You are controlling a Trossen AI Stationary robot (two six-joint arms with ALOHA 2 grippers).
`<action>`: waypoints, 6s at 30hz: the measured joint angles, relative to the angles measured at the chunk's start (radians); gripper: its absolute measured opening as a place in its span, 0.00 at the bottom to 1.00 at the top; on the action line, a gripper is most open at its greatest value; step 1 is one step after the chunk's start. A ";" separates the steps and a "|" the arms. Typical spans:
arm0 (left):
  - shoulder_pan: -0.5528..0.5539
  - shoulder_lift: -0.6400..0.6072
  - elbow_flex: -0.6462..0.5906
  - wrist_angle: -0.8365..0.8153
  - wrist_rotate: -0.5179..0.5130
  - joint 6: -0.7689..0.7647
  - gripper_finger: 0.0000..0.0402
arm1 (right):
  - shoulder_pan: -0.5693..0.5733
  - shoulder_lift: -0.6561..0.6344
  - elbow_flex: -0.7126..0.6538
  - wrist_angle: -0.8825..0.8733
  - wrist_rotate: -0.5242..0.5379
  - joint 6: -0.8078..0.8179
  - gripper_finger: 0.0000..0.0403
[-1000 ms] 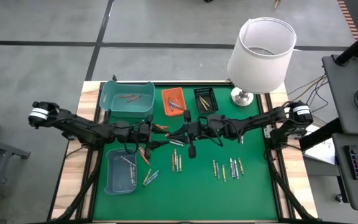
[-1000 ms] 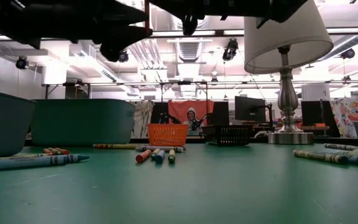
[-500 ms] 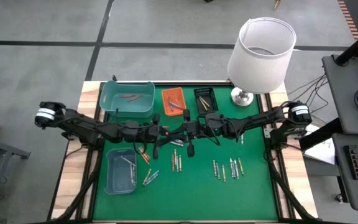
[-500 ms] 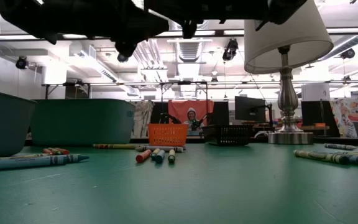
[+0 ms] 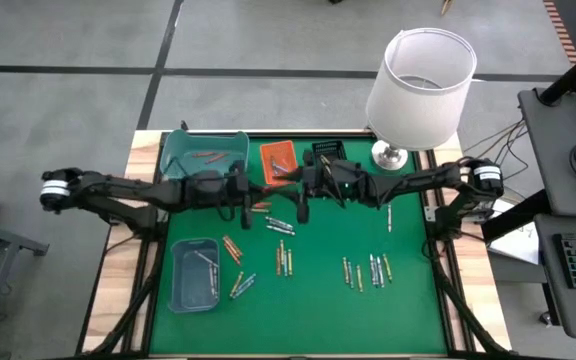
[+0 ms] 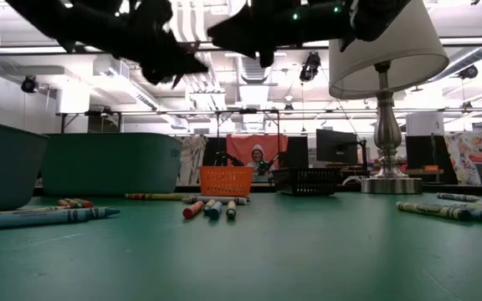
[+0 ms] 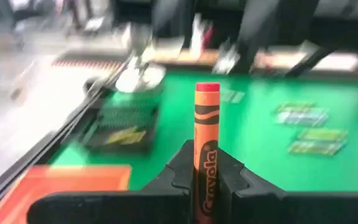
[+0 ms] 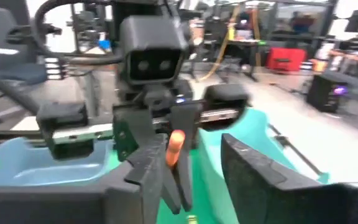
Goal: Sort crayons
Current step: Put the orange crayon into the green bin, then put the white crayon into the blue bin
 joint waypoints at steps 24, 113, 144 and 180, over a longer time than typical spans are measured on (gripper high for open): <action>0.673 0.197 0.384 -1.038 0.011 0.168 0.00 | -0.279 0.158 0.000 0.095 -0.008 0.035 0.44; 0.451 0.039 0.378 -0.488 0.339 0.182 0.18 | -0.135 -0.236 -0.273 -1.685 -0.028 0.998 0.33; 0.308 0.011 0.276 -0.228 0.352 -0.145 0.18 | -0.102 -0.320 -0.263 -1.355 0.068 0.889 0.03; -0.047 -0.443 0.299 -0.241 0.306 -0.199 0.18 | 0.135 0.596 0.426 0.416 -0.056 0.122 0.03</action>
